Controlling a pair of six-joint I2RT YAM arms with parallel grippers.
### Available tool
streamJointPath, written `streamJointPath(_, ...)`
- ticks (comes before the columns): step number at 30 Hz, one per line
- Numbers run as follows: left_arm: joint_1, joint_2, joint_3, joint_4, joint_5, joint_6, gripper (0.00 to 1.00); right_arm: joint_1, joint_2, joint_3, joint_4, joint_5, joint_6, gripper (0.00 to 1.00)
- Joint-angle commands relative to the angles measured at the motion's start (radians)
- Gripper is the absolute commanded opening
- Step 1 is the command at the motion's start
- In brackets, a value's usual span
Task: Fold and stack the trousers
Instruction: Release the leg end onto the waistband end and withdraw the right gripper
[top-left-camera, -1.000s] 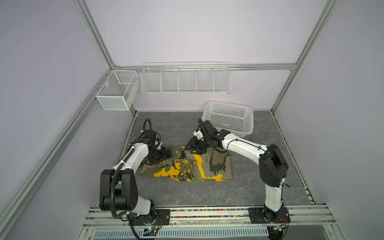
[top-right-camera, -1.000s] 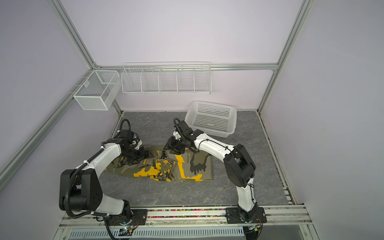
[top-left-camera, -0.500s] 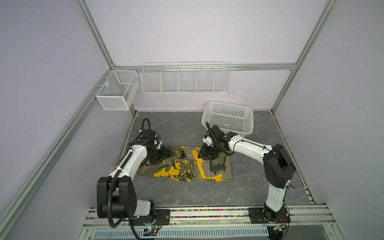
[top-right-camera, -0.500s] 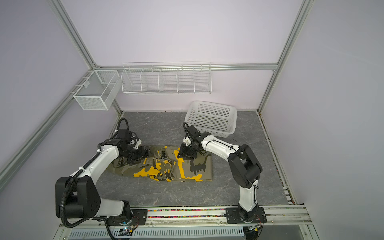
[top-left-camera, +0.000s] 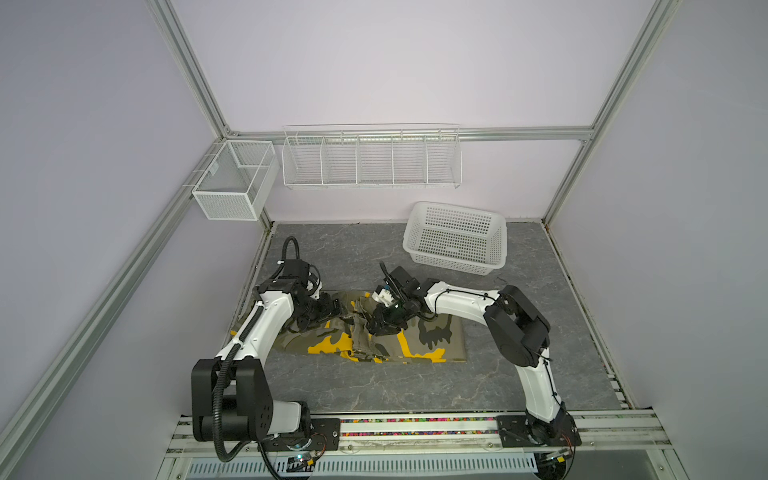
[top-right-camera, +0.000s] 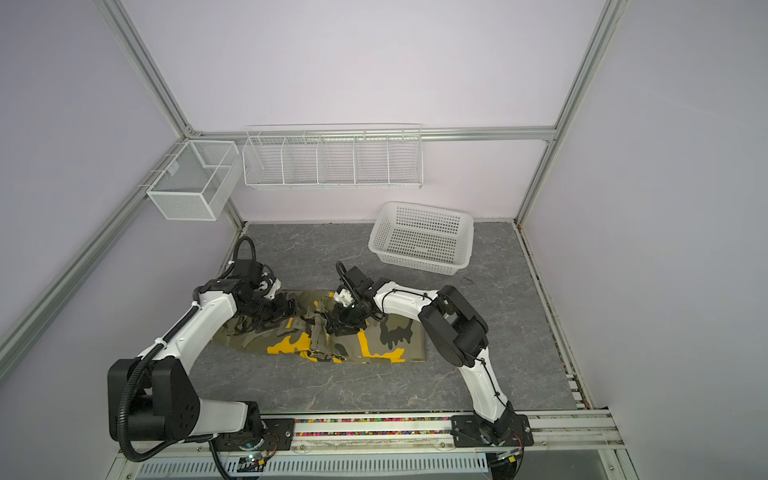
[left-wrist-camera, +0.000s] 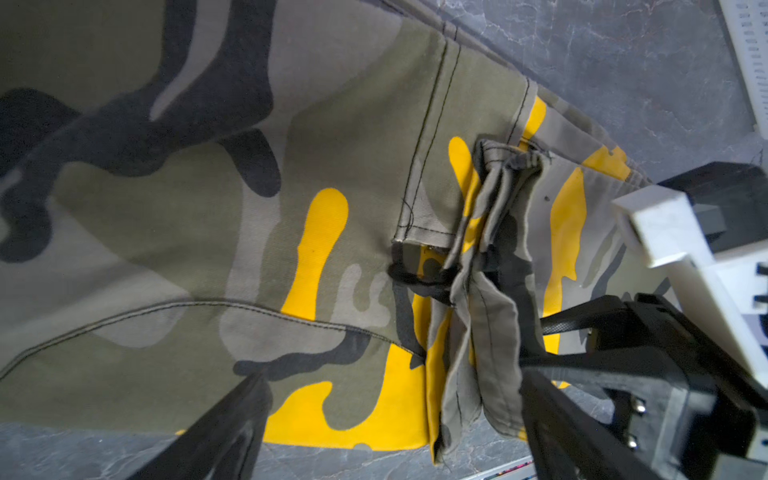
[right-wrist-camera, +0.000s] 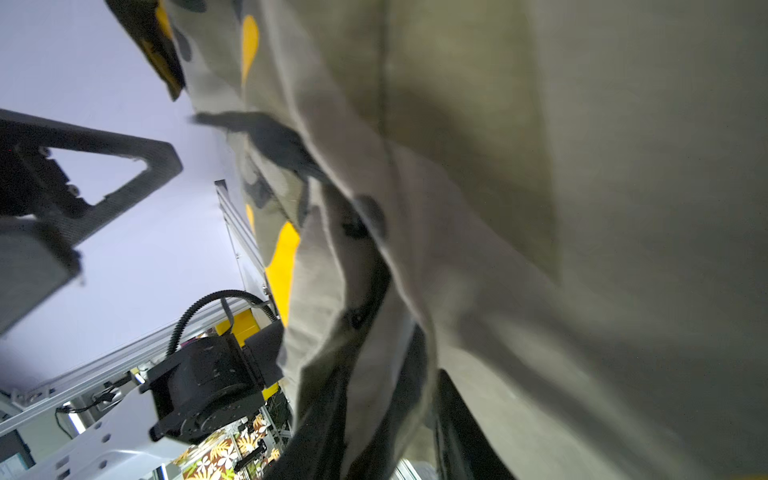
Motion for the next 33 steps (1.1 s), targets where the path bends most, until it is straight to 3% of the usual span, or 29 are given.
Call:
streamJointPath(1, 0.003, -0.031, -0.021, -0.015, -0.018, -0.011, 0.94, 0.030, 0.049, 0.052, 0.053, -0.054, 0.017, 0.34)
streamJointPath(8, 0.008, -0.054, -0.025, -0.028, -0.031, -0.008, 0.94, 0.058, 0.087, 0.136, 0.002, -0.067, -0.045, 0.34)
streamJointPath(14, 0.011, -0.069, -0.029, -0.033, -0.024, -0.009, 0.94, -0.012, -0.086, 0.044, -0.098, 0.011, -0.173, 0.40)
streamJointPath(22, 0.011, -0.067, -0.011, -0.047, -0.017, -0.003, 0.95, -0.158, -0.429, -0.254, -0.253, 0.217, -0.282, 0.56)
streamJointPath(28, 0.011, -0.070, 0.005, -0.053, -0.008, 0.000, 0.96, -0.319, -0.675, -0.472, -0.319, 0.408, -0.293, 0.80)
streamJointPath(33, 0.011, -0.061, 0.014, -0.058, 0.001, 0.004, 0.96, -0.419, -0.755, -0.612, -0.259, 0.418, -0.282, 0.84)
